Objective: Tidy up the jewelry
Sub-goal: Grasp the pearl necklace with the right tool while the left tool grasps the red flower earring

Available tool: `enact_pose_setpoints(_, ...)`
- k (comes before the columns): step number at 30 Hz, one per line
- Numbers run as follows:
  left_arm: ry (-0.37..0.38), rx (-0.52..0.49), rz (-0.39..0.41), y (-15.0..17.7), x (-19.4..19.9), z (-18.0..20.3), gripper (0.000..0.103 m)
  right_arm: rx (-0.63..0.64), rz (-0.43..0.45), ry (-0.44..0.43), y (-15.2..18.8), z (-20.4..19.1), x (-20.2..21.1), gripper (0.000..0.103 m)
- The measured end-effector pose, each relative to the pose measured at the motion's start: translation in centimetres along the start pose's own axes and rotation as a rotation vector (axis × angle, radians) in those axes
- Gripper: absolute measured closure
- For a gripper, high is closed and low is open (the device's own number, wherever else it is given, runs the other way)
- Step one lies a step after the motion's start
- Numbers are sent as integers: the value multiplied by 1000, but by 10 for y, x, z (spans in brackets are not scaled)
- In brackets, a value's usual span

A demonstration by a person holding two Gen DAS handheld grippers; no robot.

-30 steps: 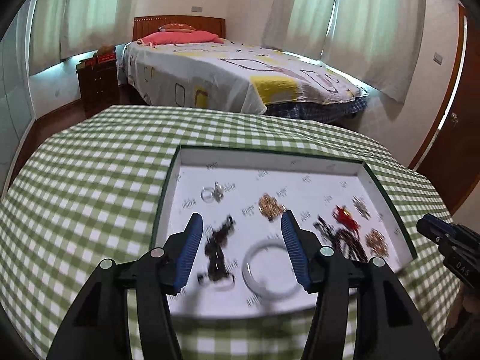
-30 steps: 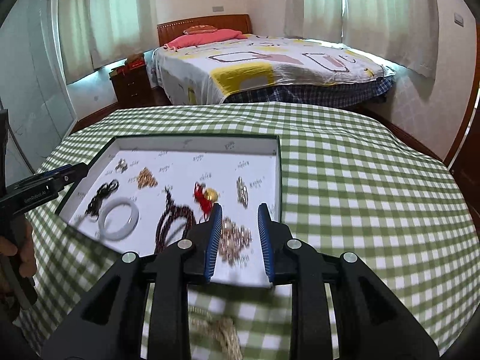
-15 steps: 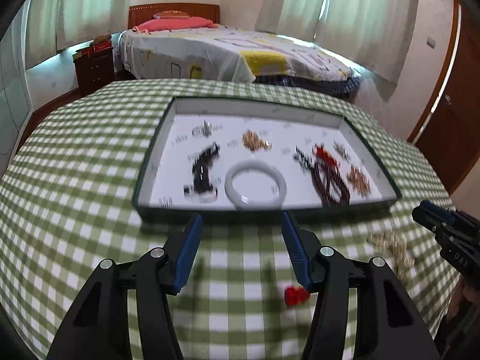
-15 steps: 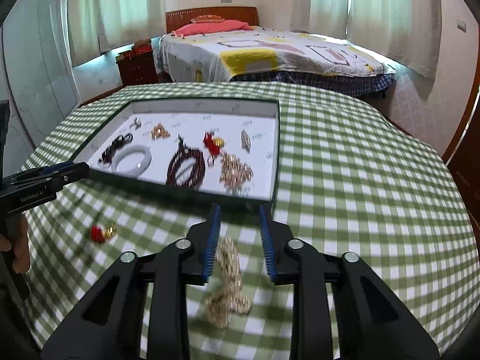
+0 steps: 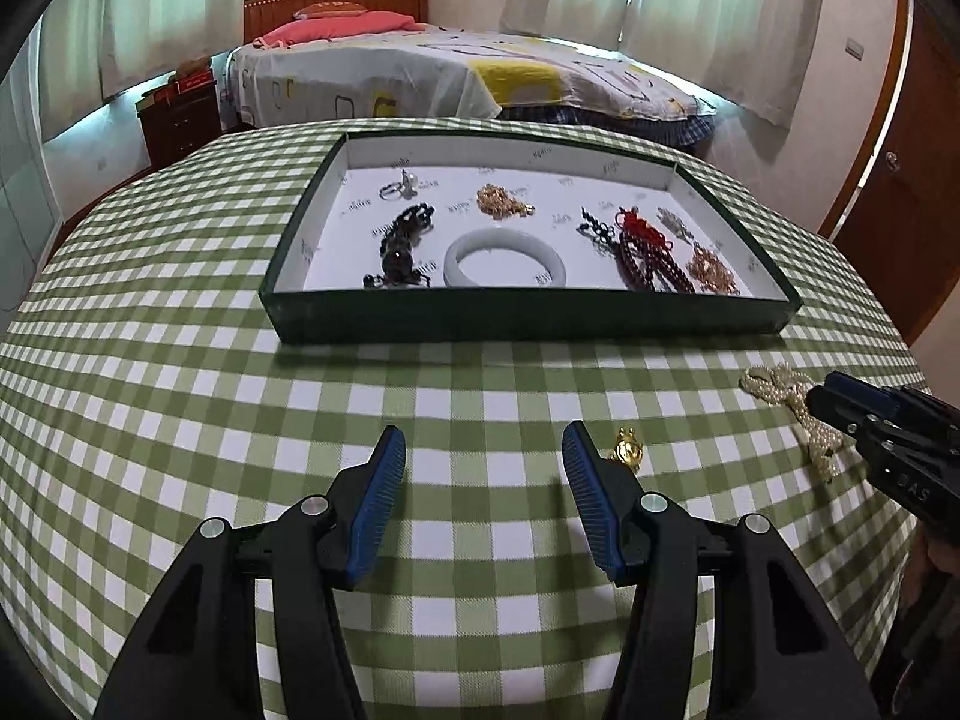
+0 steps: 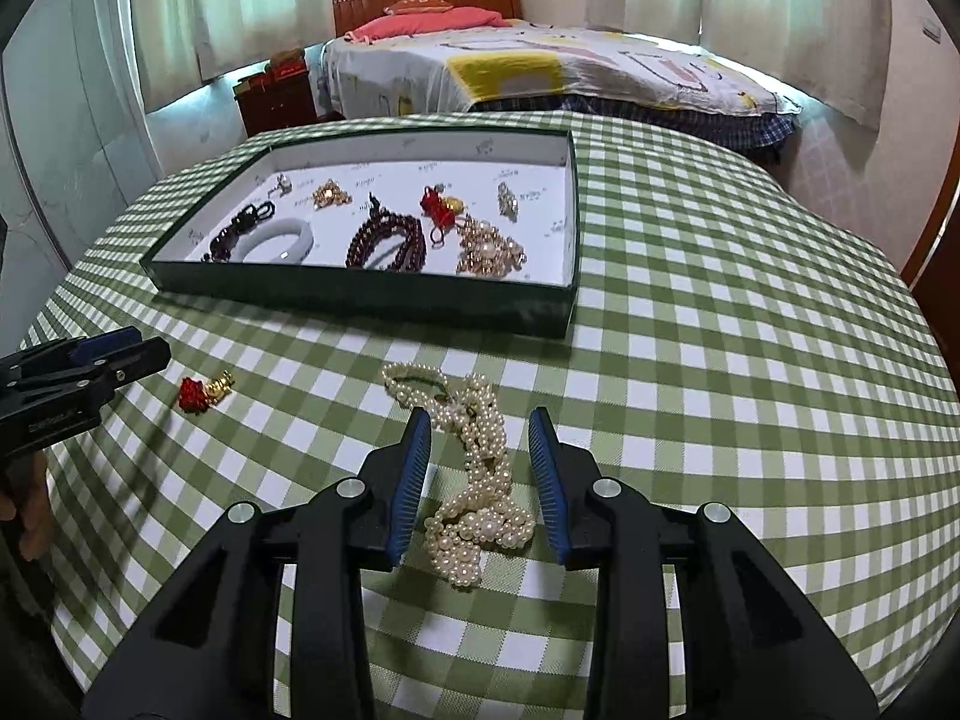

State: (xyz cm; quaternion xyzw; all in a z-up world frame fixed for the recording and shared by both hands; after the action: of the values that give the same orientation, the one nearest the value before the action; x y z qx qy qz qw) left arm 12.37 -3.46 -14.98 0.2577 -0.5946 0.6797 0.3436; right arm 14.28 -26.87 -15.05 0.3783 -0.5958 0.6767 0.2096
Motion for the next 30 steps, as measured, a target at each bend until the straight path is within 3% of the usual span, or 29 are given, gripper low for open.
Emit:
enact_pose_setpoints(10, 9, -28, -23, 5, -4, 8, 49, 40, -41, 18, 7, -6, -11, 72)
enact_pose_setpoints(15, 13, -37, -28, 6, -5, 11, 49, 78, -44, 15, 7, -12, -11, 92)
enact_pose_setpoints(18, 17, -47, -31, 8, -5, 14, 49, 99, -48, 14, 7, -16, -10, 93)
enact_pose_setpoints(21, 27, -56, -21, 8, -2, 17, 40, 99, -47, 2, 7, -17, -8, 93)
enact_pose_setpoints(30, 65, -106, -23, 10, -1, 33, 39, 69, -43, -19, 6, -11, -5, 93)
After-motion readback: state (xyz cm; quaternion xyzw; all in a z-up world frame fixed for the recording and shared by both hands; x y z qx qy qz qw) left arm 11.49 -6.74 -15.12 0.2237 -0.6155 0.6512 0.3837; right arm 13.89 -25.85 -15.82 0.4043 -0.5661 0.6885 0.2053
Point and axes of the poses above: each gripper's, at about its wrist camera, not at the fingertips, and x roughly against the way its jaws point, z to its right, y to its underside, the point moved 1 cm from there along -x, roughly the way its jaws point, and after that the axes turned 4 degrees about x, right-handed, at the moved point
